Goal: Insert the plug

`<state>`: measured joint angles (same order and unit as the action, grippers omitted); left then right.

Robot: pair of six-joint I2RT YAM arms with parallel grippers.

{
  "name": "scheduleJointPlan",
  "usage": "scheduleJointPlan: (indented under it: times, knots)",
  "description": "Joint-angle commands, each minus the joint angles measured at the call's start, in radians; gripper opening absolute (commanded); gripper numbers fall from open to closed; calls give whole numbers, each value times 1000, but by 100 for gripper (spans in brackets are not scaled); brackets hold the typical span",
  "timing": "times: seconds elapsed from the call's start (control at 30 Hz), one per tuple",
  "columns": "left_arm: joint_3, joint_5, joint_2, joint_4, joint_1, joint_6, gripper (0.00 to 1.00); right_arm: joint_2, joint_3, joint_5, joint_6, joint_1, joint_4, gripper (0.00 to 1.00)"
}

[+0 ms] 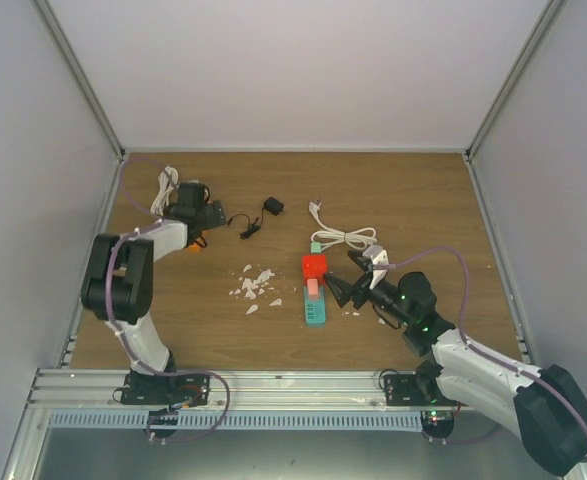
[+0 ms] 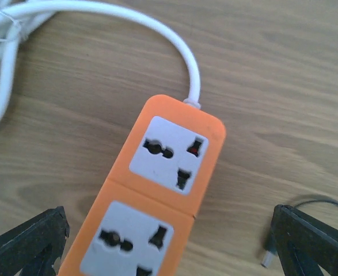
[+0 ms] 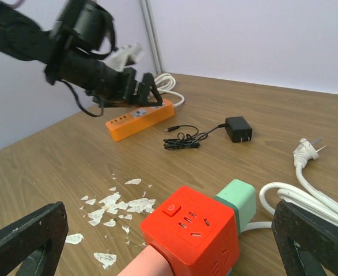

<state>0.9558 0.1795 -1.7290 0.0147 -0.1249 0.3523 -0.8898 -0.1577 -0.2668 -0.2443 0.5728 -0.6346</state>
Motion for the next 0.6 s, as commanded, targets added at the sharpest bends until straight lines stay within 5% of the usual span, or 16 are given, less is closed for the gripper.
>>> scheduleJointPlan:
  times: [0.0, 0.2, 0.57]
  knots:
    - [146, 49, -124, -180, 20, -54, 99, 17, 20, -36, -22, -6, -2, 100]
    - [215, -1, -205, -241, 34, -61, 97, 11, 17, -41, -23, -5, -4, 100]
    - [94, -48, -122, -215, -36, -20, 53, 26, 21, -41, -30, -5, 0, 100]
